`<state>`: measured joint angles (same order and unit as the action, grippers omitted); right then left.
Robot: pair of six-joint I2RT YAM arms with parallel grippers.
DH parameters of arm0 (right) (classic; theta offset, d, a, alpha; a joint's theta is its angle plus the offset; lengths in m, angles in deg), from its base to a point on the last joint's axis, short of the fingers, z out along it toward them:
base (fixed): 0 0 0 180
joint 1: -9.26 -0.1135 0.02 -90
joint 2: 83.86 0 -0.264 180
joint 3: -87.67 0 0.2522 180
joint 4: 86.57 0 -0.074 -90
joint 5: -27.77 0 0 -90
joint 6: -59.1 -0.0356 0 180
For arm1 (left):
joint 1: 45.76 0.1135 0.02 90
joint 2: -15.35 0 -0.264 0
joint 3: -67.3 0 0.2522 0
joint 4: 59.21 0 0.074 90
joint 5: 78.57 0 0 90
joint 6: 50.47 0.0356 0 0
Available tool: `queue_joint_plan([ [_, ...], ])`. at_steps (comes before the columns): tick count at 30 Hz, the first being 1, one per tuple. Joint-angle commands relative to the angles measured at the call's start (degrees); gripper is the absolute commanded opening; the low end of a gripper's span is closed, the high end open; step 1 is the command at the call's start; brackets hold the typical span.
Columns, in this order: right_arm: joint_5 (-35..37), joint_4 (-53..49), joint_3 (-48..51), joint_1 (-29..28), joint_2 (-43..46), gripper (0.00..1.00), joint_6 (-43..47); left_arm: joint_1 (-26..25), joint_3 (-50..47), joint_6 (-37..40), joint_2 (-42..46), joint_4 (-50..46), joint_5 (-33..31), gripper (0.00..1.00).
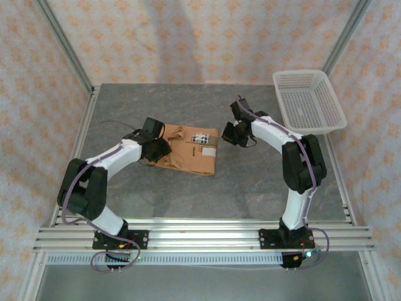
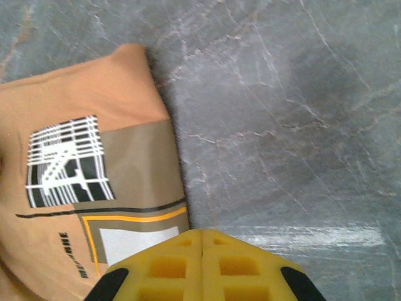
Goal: Fold the inside-out t-shirt
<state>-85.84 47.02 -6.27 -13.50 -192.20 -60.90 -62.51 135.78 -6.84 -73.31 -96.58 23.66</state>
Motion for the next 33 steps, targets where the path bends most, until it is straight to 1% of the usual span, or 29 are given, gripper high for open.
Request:
queue_joint_plan([
  [1, 0.4, -1.3, -4.2, -2.2, -1.7, 0.06, 0.3, 0.3, -0.9, 2.7, 6.0, -6.1, -6.6, 0.35],
  [6, -1.5, 0.8, -9.1, -4.6, -5.7, 0.05, -1.4, -0.5, 2.1, 3.0, 11.7, -11.6, -13.5, 0.35],
  [8, -1.7, 1.6, -10.3, -4.8, -7.3, 0.05, -2.7, -2.5, 4.3, 2.9, 12.4, -12.0, -15.9, 0.35],
  [9, -1.6, 2.4, -10.5, -4.8, -7.7, 0.04, -3.6, -3.9, 5.3, 3.3, 12.3, -10.9, -16.1, 0.35],
  [12, -1.5, 6.1, -9.4, -4.7, -8.6, 0.0, -6.1, -7.0, 8.6, 3.7, 8.3, -5.8, -11.4, 0.35],
  [15, -2.6, 8.2, -9.6, -4.4, -10.9, 0.0, -7.9, -8.9, 13.6, 3.1, -0.7, -1.2, -2.9, 0.34],
  [18, -3.1, 8.5, -10.2, -4.0, -13.6, 0.0, -9.0, -9.5, 16.9, 1.5, -8.6, 2.4, 2.2, 0.31],
  [21, -2.1, 8.0, -10.0, -3.4, -15.4, 0.0, -9.7, -9.6, 18.7, 0.8, -13.2, 3.7, 3.3, 0.31],
  [25, -1.1, 7.9, -9.2, -3.1, -16.6, 0.0, -9.7, -9.7, 19.9, -0.4, -17.0, 5.0, 4.6, 0.31],
  [28, -0.7, 7.5, -9.1, -3.1, -17.2, 0.0, -9.3, -9.1, 21.6, 0.3, -20.3, 3.9, 3.1, 0.3],
  [30, -0.5, 7.2, -9.0, -3.1, -17.5, 0.0, -9.0, -7.1, 23.3, 1.1, -23.2, 2.6, 2.3, 0.3],
  [33, -0.7, 7.2, -8.3, -3.1, -17.7, 0.0, -8.9, -2.5, 25.6, 3.2, -25.2, 1.1, -0.1, 0.3],
])
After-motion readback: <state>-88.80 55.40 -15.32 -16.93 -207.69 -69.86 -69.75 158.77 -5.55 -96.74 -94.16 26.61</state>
